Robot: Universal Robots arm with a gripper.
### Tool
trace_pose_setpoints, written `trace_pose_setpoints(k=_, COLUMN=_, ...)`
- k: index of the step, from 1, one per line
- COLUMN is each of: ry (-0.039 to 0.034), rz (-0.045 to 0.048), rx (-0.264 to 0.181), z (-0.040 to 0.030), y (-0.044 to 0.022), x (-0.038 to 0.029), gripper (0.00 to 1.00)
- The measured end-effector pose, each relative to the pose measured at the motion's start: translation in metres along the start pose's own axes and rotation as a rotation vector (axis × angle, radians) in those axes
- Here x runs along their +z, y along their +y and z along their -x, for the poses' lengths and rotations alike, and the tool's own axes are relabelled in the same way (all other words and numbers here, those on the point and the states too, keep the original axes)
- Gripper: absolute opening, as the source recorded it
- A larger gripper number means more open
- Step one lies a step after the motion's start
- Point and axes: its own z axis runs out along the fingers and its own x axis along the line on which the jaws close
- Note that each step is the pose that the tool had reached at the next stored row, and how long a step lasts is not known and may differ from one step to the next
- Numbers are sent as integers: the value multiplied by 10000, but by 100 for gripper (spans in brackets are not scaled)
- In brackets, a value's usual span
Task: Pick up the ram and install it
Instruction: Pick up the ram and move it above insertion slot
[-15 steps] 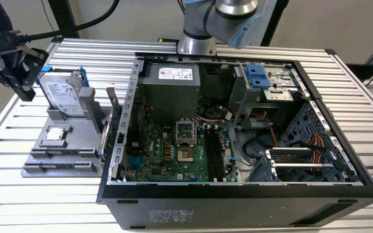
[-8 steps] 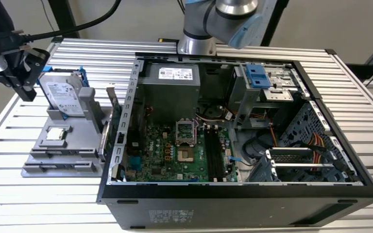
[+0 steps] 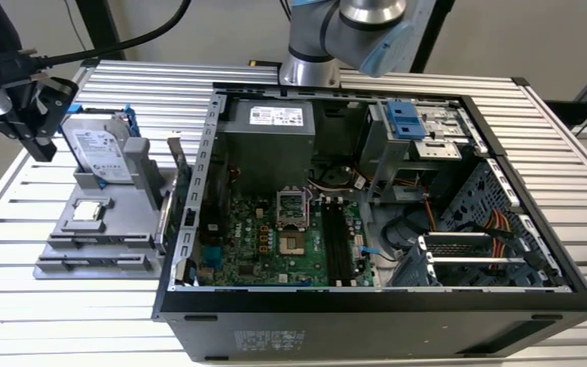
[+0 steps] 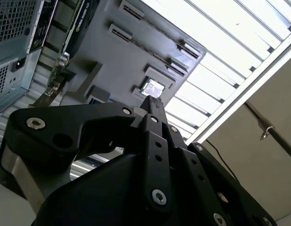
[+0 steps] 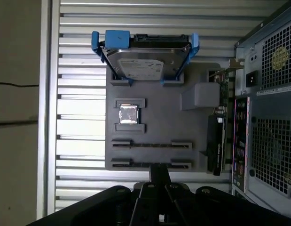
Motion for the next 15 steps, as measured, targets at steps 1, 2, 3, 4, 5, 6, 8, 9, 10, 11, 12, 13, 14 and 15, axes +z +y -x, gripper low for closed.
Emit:
trace_pose_setpoints(k=1, ry=2, rz=-1, rx=-11, z=0, y=-6, x=0, gripper=0)
trace_pose_setpoints(k=2, ry=1, rz=0, rx=-19, z=-1, y=-10, x=1, gripper=0)
trace_pose_setpoints(k=3, ry=2, rz=0, rx=-25, z=-1, y=-12, x=1, gripper=0)
trace_pose_setpoints(k=4, ry=2, rz=0, rx=-32, z=-1, y=-15, x=1, gripper=0)
trace_pose_setpoints(k=5, ry=3, rz=0, rx=-39, z=0, y=-18, x=2, gripper=0)
trace_pose_setpoints(k=6, ry=4, rz=0, rx=-45, z=1, y=-22, x=2, gripper=0)
trace_pose_setpoints(k=8, ry=7, rz=0, rx=-56, z=2, y=-29, x=2, gripper=0)
trace_pose_setpoints(k=9, ry=8, rz=0, rx=-61, z=2, y=-33, x=3, gripper=0)
trace_pose_setpoints(k=10, ry=12, rz=-1, rx=-67, z=3, y=-38, x=3, gripper=0)
trace_pose_setpoints(k=11, ry=20, rz=0, rx=-68, z=3, y=-46, x=4, gripper=0)
trace_pose_setpoints(k=12, ry=27, rz=0, rx=-70, z=4, y=-54, x=5, gripper=0)
trace_pose_setpoints(k=13, ry=33, rz=0, rx=-72, z=5, y=-62, x=6, gripper=0)
trace_pose_setpoints(k=14, ry=37, rz=1, rx=-75, z=5, y=-71, x=7, gripper=0)
trace_pose_setpoints(k=15, ry=41, rz=0, rx=-77, z=6, y=-81, x=7, gripper=0)
